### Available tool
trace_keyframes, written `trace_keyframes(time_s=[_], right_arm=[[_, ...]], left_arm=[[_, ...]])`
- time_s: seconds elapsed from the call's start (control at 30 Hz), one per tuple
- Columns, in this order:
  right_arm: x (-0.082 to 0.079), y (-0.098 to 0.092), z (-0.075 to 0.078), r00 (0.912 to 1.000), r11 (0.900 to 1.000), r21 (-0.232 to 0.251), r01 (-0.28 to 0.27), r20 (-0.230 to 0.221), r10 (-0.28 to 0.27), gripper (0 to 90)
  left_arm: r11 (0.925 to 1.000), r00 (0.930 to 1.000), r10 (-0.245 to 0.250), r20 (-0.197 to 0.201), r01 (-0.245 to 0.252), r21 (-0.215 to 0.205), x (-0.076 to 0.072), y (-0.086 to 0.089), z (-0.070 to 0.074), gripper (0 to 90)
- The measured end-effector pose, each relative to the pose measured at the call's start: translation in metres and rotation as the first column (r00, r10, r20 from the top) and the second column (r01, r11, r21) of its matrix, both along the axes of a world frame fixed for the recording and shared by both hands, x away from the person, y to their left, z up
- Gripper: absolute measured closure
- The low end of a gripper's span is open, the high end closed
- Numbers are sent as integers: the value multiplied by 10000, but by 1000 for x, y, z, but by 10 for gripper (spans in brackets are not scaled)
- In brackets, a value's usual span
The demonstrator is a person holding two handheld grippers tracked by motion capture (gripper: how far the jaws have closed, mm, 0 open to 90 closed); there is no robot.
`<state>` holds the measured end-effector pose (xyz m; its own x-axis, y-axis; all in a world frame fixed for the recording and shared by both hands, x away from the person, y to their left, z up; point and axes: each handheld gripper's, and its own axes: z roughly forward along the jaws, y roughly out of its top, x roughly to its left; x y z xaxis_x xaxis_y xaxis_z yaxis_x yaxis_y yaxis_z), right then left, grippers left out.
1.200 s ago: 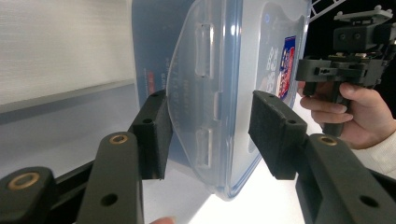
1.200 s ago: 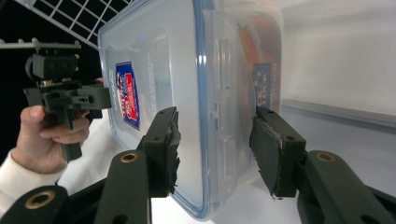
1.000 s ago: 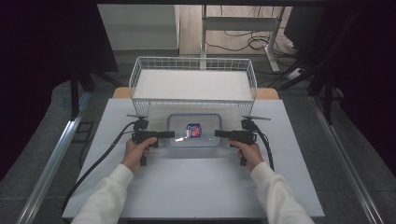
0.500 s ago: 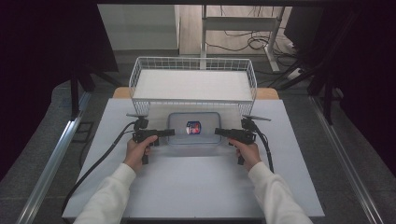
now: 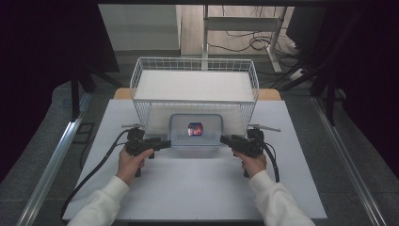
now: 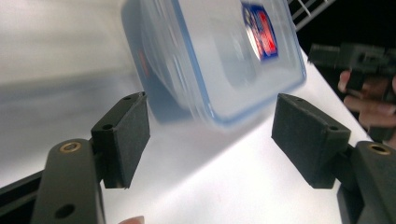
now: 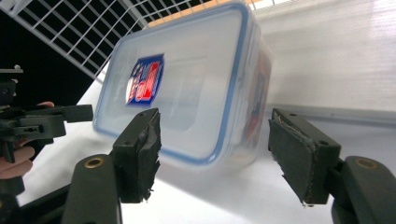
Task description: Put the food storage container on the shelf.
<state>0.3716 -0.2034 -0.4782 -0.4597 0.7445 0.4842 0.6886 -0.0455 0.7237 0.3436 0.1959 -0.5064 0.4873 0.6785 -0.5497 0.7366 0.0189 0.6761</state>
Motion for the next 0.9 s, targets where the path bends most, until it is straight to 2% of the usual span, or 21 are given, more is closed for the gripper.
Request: trace_keyframes(time_s=[0.07,0.1,0.23,0.33,0.43,0.57,0.67,0.77,0.9], right_arm=[[-6,0,0,9996,9989,-381,-268,28,269,378],[-9,0,0,9989,9966,-708,-430,141,441,394],[-28,7,0,9904,9763,-1941,-957,800,1130,434],[-39,12,1,9773,9500,-2758,-1464,1084,1821,496],[-48,19,1,9582,9152,-3524,-1955,1303,2549,593],[-52,29,-3,9392,8768,-4129,-2464,1216,3211,709],[-52,38,-8,9292,8542,-4428,-2724,1095,3531,799],[-51,47,-12,9206,8381,-4595,-2939,1000,3776,879],[-46,65,-17,9093,8143,-4898,-3115,950,4051,889]], left_arm=[[9999,9999,-1,128,-1,167,-10,2,2,272],[9992,9997,4,254,-14,401,-15,3,3,271],[9921,9975,-149,686,62,1252,-35,4,4,278],[9838,9959,-375,820,224,1780,-46,4,3,290],[9690,9925,-561,1088,279,2456,-58,3,6,290],[9604,9885,-725,1331,332,2767,-71,3,9,288],[9569,9869,-867,1363,444,2870,-77,2,9,286],[9551,9863,-972,1332,548,2912,-80,0,9,285],[9507,9869,-957,1302,519,3056,-79,-1,7,284]])
